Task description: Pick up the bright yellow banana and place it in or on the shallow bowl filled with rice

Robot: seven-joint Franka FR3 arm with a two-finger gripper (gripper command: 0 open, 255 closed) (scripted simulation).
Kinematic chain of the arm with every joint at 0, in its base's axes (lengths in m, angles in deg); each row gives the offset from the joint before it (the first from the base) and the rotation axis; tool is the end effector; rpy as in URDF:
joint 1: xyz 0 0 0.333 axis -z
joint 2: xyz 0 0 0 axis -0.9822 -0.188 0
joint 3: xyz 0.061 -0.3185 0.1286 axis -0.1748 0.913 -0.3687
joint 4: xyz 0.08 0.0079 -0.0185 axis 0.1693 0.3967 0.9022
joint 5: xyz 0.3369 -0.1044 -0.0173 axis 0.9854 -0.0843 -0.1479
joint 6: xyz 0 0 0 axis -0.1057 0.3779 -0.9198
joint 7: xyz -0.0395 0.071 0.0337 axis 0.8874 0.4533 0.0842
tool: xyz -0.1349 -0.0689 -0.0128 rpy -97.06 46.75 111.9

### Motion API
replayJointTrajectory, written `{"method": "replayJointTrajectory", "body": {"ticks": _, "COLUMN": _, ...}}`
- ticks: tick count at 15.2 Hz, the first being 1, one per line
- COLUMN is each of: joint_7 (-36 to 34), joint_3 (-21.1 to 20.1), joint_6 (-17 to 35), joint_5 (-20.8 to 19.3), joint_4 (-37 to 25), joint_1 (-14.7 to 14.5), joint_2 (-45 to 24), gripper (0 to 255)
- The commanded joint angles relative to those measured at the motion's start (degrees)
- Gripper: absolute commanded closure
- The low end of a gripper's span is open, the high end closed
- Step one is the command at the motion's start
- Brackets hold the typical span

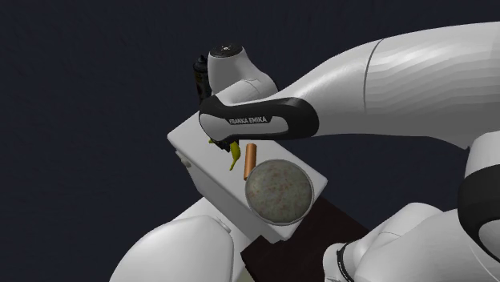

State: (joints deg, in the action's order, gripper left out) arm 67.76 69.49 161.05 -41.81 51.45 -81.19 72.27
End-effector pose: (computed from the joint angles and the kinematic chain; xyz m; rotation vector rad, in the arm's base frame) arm 0.4666 0.0758 0.3979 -3.0916 -0.1192 0.0018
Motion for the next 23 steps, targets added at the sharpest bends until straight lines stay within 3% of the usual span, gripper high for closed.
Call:
{"method": "replayJointTrajectory", "body": {"ticks": 1, "joint_7": 0.0, "joint_3": 0.0, "joint_6": -0.8, "joint_5": 0.0, "joint_4": -0.4, "joint_1": 0.0, "joint_2": 0.4, "gripper": 255}}
{"method": "replayJointTrajectory", "body": {"ticks": 23, "joint_7": -0.5, "joint_3": 0.4, "joint_6": -17.8, "joint_5": 0.0, "joint_4": -12.1, "joint_1": 0.2, "joint_2": 5.7, "gripper": 255}}
